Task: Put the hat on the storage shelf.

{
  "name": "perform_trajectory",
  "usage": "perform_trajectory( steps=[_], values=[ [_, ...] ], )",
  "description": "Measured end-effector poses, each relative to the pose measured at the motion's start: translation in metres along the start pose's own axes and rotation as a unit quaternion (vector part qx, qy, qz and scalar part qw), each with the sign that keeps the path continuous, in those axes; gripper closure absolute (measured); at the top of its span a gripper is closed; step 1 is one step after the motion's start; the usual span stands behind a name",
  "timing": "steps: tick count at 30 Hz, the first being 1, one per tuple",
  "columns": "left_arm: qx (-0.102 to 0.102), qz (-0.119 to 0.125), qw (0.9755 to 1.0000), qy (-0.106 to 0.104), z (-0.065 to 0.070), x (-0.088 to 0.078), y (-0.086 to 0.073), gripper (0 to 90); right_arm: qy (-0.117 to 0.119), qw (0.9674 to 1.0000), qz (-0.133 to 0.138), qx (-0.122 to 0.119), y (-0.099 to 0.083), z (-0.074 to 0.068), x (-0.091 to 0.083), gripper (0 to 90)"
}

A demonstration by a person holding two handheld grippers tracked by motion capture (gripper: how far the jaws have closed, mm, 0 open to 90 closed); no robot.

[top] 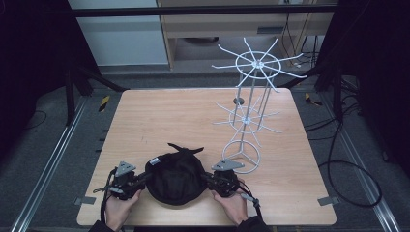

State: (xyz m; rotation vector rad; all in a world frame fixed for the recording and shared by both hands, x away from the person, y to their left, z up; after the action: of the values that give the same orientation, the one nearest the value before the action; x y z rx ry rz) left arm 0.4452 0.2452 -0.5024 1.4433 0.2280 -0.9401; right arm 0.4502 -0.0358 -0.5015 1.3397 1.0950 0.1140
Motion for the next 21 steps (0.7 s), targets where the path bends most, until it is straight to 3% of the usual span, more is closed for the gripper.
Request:
perform_trajectory(
  steps=[1,6,9,11,17,21],
  values=[
    [0.004,0.0,1.0,-0.002,0.003,0.001,0.0,78.8,-0.006,0.9996,0.022,-0.017,0.006,-0.001,-0.006,83.2],
    [0.011,-0.001,0.9999,-0.007,0.011,0.006,0.001,79.6,-0.019,0.9962,0.063,-0.057,0.021,-0.008,-0.022,83.5],
    [0.015,-0.002,0.9999,-0.007,0.015,0.01,0.002,79.8,-0.019,0.9944,0.08,-0.066,0.025,-0.012,-0.026,83.5],
    [0.013,-0.001,0.9999,-0.008,0.017,0.013,0.004,80.2,-0.015,0.9914,0.1,-0.082,0.029,-0.019,-0.031,83.5],
    [-0.006,0.002,0.9998,-0.019,0.017,0.019,0.006,80.7,-0.005,0.9871,0.121,-0.105,0.033,-0.03,-0.035,83.4],
    [-0.007,0.005,0.9998,-0.021,0.017,0.022,0.008,80.8,0.003,0.9869,0.12,-0.108,0.032,-0.032,-0.033,83.3]
  ],
)
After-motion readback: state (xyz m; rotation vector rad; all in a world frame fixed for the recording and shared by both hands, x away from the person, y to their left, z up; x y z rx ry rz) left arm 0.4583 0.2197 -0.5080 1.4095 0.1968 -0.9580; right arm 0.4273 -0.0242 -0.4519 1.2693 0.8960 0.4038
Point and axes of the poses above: each handheld gripper's, and its own axes: x roughly forward along the jaws, y roughly out of its top, z roughly to its right, the point moved 4 cm from there along x, roughly forward along the jaws, and after that the axes turned 3 degrees about -x, right-handed, at the moved point
